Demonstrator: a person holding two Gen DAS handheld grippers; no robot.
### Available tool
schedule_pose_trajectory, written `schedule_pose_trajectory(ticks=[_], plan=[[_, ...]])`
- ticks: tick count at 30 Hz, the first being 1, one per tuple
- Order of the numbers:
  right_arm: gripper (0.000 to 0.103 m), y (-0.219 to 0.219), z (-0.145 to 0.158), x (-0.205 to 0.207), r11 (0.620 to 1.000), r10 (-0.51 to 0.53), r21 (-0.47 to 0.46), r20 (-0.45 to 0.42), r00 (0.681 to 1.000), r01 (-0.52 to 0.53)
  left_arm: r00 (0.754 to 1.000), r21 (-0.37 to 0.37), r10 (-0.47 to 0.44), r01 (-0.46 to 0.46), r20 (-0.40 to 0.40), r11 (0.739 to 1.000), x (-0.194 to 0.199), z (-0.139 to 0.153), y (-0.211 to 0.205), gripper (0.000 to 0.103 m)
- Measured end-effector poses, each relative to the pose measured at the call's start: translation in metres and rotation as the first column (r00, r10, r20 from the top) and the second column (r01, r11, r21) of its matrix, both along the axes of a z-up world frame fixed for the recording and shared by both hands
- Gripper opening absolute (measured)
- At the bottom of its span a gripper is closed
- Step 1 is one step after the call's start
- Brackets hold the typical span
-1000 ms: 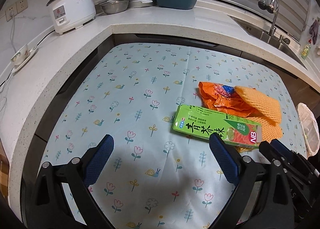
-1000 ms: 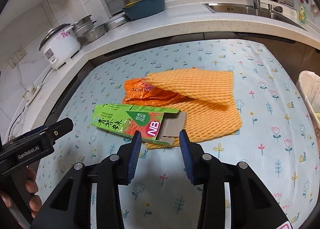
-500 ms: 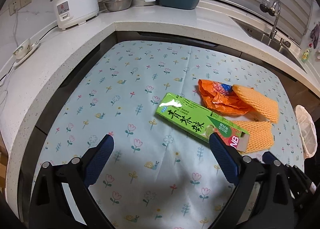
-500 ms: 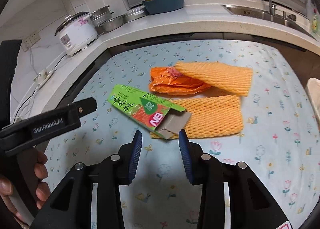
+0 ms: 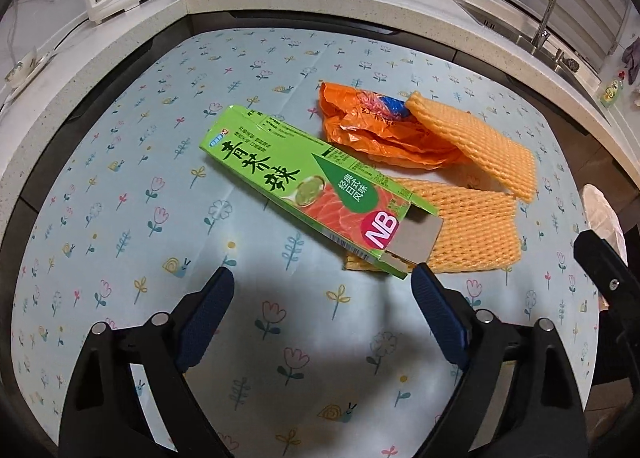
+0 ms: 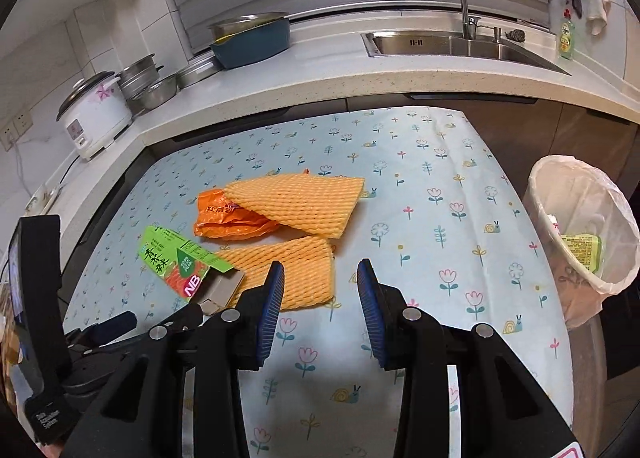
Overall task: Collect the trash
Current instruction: 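Grasp the green NB drink box with the left gripper, then lift the drink box with the left gripper while the right grasps an orange mesh sleeve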
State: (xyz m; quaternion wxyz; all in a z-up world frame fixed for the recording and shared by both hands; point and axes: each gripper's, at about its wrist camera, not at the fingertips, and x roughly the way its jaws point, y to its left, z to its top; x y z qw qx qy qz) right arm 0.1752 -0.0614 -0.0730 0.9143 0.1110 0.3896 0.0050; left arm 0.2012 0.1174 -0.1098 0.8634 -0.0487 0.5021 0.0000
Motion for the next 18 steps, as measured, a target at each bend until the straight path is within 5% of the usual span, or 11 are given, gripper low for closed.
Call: schedule_pose_trajectory(ticks=[5, 10, 18], plan=[[0.036, -0.007, -0.002, 0.005, 1.0, -0.001, 0.006, 0.002, 1.0, 0.001, 1.0, -0.014, 0.0, 0.0, -0.018, 1.0, 0.007, -0.006, -0.003, 0.067], [0.036, -0.007, -0.005, 0.011, 1.0, 0.005, 0.01, -0.001, 1.0, -0.005, 0.999, -0.029, -0.021, 0.02, -0.027, 0.999, 0.009, -0.006, 0.0, 0.021], [0.036, -0.013, -0.014, 0.03, 0.998, -0.012, 0.055, -0.021, 1.0, 0.014, 0.999, -0.028, -0.025, 0.026, 0.03, 0.999, 0.007, 0.006, 0.018, 0.004]])
